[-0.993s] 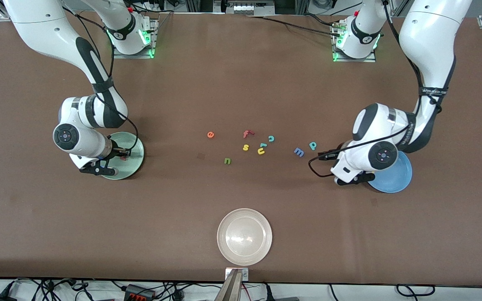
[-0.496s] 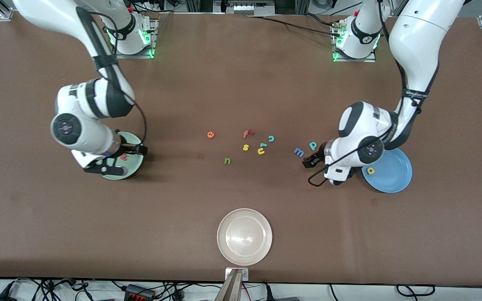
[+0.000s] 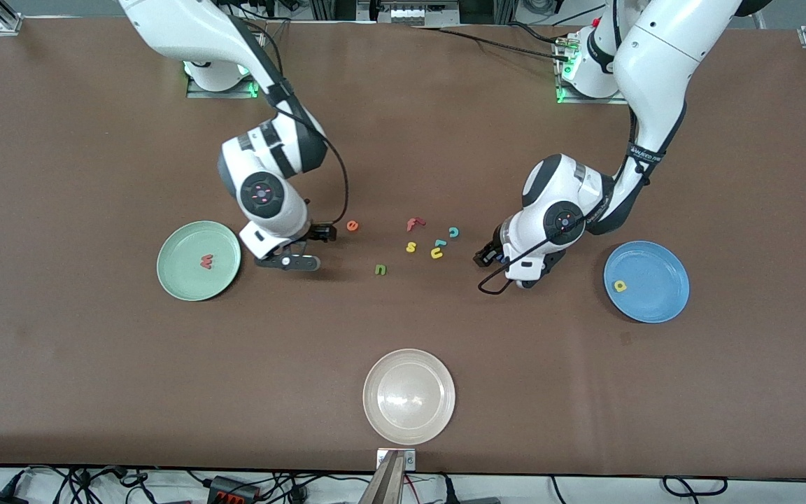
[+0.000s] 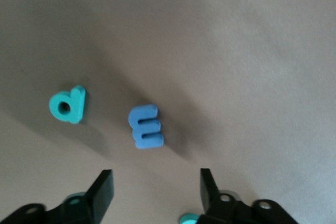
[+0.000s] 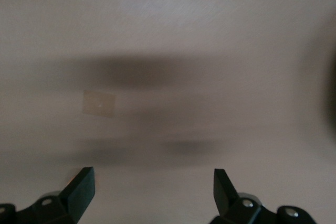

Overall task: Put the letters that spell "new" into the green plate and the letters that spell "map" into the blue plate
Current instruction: 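Grasp the orange letter with the right gripper while the left gripper grasps blue, then drop the orange letter on the green plate while the left gripper drops blue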

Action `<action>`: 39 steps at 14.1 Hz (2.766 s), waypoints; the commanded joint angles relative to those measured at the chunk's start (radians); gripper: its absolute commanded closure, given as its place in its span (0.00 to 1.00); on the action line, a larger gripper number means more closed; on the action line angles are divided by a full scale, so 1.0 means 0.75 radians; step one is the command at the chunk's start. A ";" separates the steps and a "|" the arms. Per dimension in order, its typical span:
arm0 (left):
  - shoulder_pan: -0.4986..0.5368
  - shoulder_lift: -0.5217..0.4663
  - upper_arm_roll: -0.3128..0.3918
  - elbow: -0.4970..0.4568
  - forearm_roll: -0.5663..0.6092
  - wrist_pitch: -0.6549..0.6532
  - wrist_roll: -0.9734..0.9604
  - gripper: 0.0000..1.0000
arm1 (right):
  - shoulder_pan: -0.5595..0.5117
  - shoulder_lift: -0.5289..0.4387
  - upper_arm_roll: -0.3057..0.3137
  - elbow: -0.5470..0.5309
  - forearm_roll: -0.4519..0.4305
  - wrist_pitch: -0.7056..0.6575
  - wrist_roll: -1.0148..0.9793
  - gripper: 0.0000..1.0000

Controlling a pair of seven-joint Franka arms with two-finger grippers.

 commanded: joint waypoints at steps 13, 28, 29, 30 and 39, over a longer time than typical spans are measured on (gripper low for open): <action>0.031 0.048 0.018 -0.017 0.060 0.093 0.007 0.89 | 0.190 0.093 -0.009 0.007 0.105 0.136 0.475 0.50; 0.334 -0.110 0.063 0.194 0.347 -0.472 1.184 0.92 | 0.203 0.116 -0.011 -0.003 0.103 0.158 0.440 0.83; 0.389 -0.105 0.063 0.184 0.365 -0.466 1.290 0.92 | 0.201 0.112 -0.011 -0.001 0.103 0.158 0.440 0.89; 0.438 -0.103 0.061 0.178 0.408 -0.460 1.352 0.91 | 0.201 0.104 -0.011 0.003 0.103 0.156 0.440 0.92; 0.596 -0.077 0.059 0.028 0.474 -0.275 1.502 0.31 | -0.049 -0.070 -0.203 -0.012 0.076 -0.095 -0.156 0.95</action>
